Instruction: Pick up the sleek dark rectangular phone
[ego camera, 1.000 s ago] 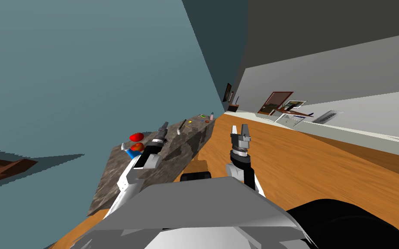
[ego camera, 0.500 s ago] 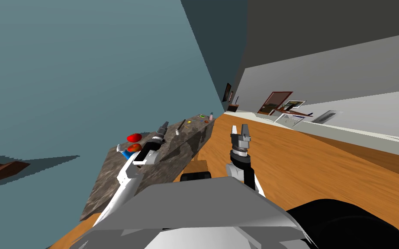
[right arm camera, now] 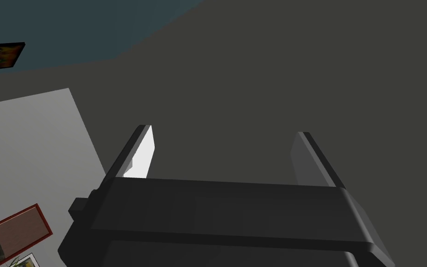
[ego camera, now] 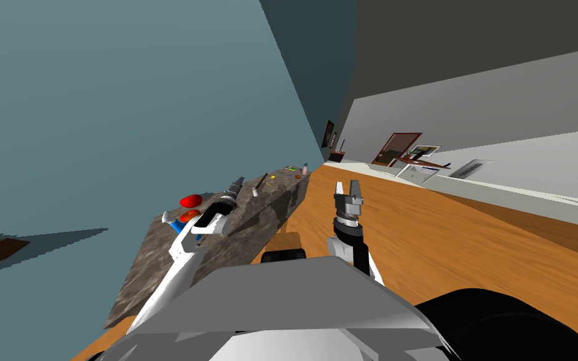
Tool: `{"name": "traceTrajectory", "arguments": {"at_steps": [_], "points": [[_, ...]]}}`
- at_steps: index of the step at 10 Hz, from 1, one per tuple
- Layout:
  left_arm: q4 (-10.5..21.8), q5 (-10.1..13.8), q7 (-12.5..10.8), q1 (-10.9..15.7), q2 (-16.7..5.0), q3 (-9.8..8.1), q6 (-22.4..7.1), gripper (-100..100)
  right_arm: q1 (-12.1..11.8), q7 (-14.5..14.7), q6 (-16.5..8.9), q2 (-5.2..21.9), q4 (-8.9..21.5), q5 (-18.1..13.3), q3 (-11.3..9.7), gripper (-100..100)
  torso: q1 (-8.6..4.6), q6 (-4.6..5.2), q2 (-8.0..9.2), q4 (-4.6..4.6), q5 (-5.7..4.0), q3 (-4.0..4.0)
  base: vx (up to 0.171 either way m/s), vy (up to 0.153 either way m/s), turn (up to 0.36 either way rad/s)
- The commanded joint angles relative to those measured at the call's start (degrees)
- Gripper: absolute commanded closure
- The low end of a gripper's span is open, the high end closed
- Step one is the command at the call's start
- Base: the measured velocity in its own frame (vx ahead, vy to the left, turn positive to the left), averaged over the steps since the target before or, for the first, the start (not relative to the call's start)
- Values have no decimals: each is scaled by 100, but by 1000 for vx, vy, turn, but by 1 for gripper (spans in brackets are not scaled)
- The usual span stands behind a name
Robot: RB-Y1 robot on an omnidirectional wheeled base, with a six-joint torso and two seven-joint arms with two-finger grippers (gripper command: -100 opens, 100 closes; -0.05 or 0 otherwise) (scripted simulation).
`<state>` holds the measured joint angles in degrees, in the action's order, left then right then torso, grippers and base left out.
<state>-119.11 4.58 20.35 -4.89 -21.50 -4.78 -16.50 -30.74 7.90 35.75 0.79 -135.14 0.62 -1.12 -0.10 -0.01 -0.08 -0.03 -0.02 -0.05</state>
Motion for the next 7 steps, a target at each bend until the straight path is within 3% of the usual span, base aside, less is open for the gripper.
{"name": "traceTrajectory", "arguments": {"at_steps": [1, 3, 4, 7], "points": [[163, 131, 174, 180, -142, -83, -286, -100, 0, 0, 0, 0, 0, 0, 0, 0, 0, 0, 0, 0, 0, 0, 28, -29, -33], [163, 131, 174, 180, -142, -83, -525, -100, 0, 0, 0, 0, 0, 0, 0, 0, 3, 0, -1, 0, 1, -1, 13, -15, -4], [289, 242, 323, 312, -256, -151, -737, -100, 0, 0, 0, 0, 0, 0, 0, 0, 7, 0, 4, 1, 2, 2, 13, -20, -39], [424, 354, 465, 435, -371, -220, -1202, -100, 0, 0, 0, 0, 0, 0, 0, 0, 5, 1, -1, 0, 1, 0, 23, -18, -31]]}}
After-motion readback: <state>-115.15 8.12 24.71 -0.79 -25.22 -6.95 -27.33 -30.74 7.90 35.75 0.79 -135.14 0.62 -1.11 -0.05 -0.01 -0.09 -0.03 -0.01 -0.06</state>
